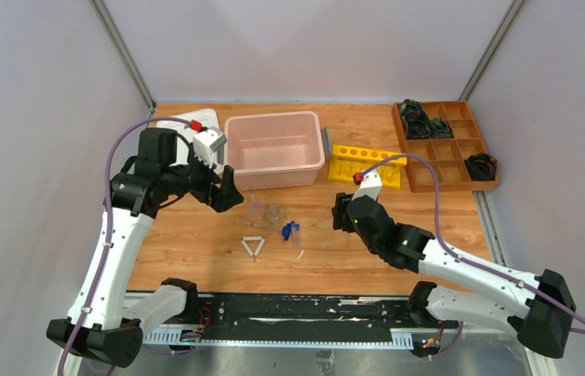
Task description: Organize the chemistry lab equipment
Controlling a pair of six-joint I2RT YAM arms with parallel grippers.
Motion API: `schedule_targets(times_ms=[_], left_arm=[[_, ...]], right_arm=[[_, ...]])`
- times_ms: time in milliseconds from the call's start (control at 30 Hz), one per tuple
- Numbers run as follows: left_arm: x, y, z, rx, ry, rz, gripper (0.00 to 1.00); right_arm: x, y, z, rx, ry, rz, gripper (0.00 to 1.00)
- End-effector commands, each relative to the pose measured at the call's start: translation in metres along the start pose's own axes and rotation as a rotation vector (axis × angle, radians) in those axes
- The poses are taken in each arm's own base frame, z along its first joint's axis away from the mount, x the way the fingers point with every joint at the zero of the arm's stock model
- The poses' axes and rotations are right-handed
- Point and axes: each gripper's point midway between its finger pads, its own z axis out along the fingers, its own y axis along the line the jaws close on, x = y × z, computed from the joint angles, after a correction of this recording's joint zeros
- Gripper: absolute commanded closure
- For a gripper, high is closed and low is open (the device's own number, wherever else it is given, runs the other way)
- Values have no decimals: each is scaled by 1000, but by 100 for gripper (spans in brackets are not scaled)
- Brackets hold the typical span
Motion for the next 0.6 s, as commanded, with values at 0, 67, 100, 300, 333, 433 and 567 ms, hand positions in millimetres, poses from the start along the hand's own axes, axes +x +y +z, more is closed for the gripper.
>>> schedule_targets(times_ms=[0, 67, 100, 300, 333, 433, 567], left_arm=[[-9, -3, -2, 15, -15, 4, 0], [-9, -2, 0, 18, -13, -2, 0], [-11, -2, -1, 18, -15, -4, 0], [-12, -4, -5, 15, -28, 9, 0], [-12, -5, -5, 16, -29, 11, 0], [-13, -6, -7, 13, -36, 17, 0], [-13, -6, -7, 15, -37, 19, 0]], right_arm=[[-27, 24, -16, -69, 55, 60, 41], [-25, 42, -15, -113, 126, 66, 48], [-20, 53, -14, -143, 169, 66, 50], [31, 112, 9, -273, 462, 43, 59], [39, 113, 14, -256, 494, 27, 62], [57, 114, 29, -215, 548, -7, 70], [74, 113, 43, -182, 580, -27, 74]])
